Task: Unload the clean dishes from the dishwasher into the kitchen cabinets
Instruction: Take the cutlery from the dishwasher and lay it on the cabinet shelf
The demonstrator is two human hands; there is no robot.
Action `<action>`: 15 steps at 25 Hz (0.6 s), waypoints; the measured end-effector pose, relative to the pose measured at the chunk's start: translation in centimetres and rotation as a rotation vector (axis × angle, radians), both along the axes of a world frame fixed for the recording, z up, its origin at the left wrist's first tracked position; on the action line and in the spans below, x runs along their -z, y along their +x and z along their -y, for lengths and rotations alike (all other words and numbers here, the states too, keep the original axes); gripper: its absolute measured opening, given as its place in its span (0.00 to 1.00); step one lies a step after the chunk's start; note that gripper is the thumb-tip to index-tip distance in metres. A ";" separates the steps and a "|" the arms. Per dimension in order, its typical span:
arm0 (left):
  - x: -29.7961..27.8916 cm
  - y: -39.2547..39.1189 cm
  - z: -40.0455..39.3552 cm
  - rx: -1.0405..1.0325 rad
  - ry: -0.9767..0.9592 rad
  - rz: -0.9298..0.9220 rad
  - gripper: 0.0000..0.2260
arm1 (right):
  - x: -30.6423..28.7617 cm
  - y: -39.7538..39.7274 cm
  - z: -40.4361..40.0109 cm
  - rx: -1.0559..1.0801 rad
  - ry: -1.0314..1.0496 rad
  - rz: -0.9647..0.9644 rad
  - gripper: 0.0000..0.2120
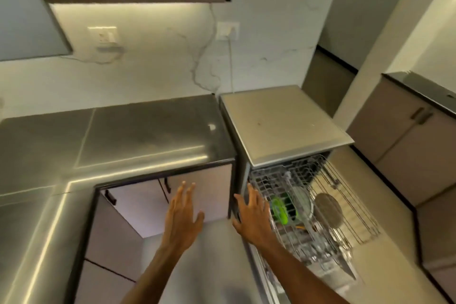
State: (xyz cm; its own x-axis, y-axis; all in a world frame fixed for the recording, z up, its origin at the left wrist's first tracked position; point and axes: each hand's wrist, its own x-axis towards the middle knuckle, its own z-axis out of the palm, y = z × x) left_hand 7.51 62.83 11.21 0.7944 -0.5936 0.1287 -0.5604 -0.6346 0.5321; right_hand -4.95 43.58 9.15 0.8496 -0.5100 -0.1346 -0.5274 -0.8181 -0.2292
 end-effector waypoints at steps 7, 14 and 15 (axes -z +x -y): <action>7.7 -13.3 12.7 0.212 0.225 -0.188 0.37 | 7.1 -17.4 9.5 0.275 0.164 -0.184 0.31; 13.5 -26.2 21.7 0.365 0.410 -0.313 0.38 | 9.8 -27.1 16.6 0.289 0.148 -0.296 0.33; 13.6 -26.7 23.3 0.372 0.394 -0.331 0.37 | 9.5 -27.5 17.9 0.305 0.150 -0.285 0.33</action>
